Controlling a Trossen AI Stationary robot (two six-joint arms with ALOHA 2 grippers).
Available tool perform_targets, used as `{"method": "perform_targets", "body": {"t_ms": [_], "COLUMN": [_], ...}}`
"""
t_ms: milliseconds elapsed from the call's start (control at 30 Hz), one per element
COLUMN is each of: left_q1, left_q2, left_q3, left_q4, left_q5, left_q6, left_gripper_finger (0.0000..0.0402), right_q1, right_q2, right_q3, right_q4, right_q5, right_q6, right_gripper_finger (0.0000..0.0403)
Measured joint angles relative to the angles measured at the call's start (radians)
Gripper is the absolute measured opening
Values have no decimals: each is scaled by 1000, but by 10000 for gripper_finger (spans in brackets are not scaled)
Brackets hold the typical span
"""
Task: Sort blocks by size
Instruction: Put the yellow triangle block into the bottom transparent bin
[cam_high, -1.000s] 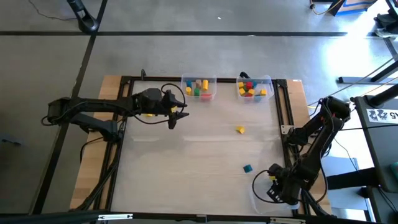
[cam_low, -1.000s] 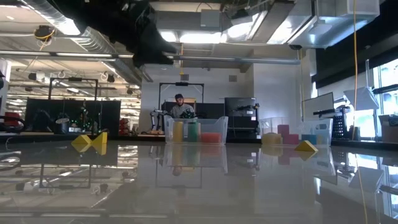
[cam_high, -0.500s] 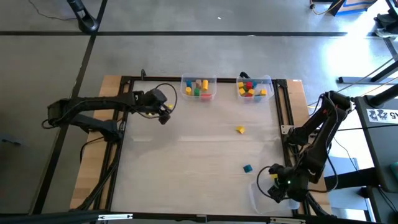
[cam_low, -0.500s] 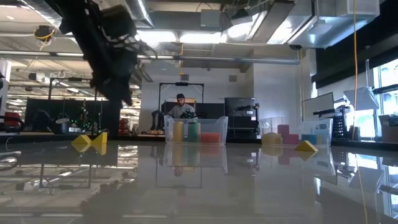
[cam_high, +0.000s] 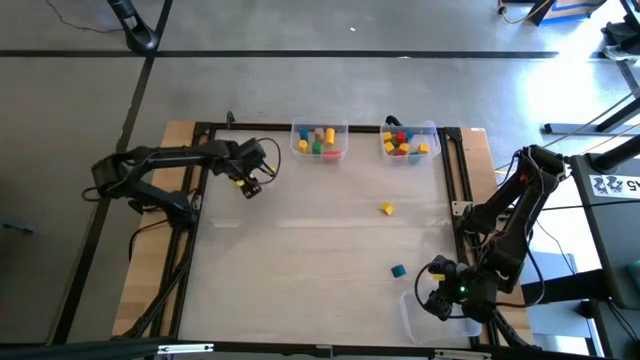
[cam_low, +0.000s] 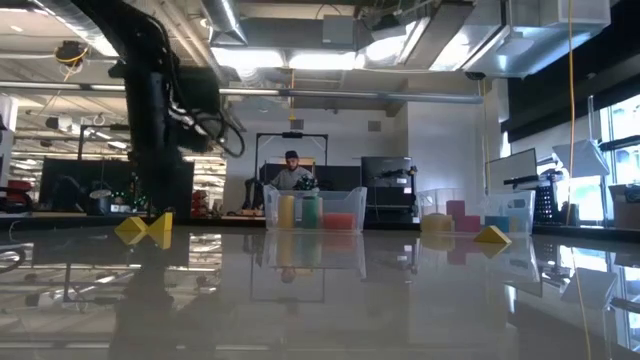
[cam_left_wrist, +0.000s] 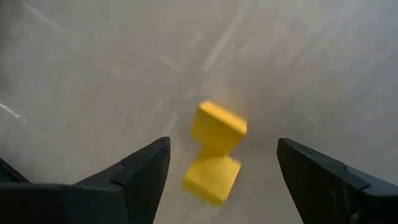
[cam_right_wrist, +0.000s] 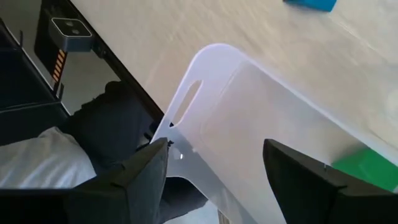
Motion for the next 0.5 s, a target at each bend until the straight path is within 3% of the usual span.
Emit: {"method": "perform_targets", "body": {"t_ms": [267, 500], "left_q1": [27, 27], "left_q2": [64, 151], "left_q3": [0, 5], "left_q4": [26, 68], "left_q5": [11, 40], "left_q6": [236, 311], "left_gripper_finger": [284, 278], "right_q1": [0, 0], "right_q2": [0, 0], "right_q3": [0, 0], "right_q4": [0, 1], "right_q5": [38, 81], "right_q6": [-10, -20], "right_gripper_finger": [260, 260]}}
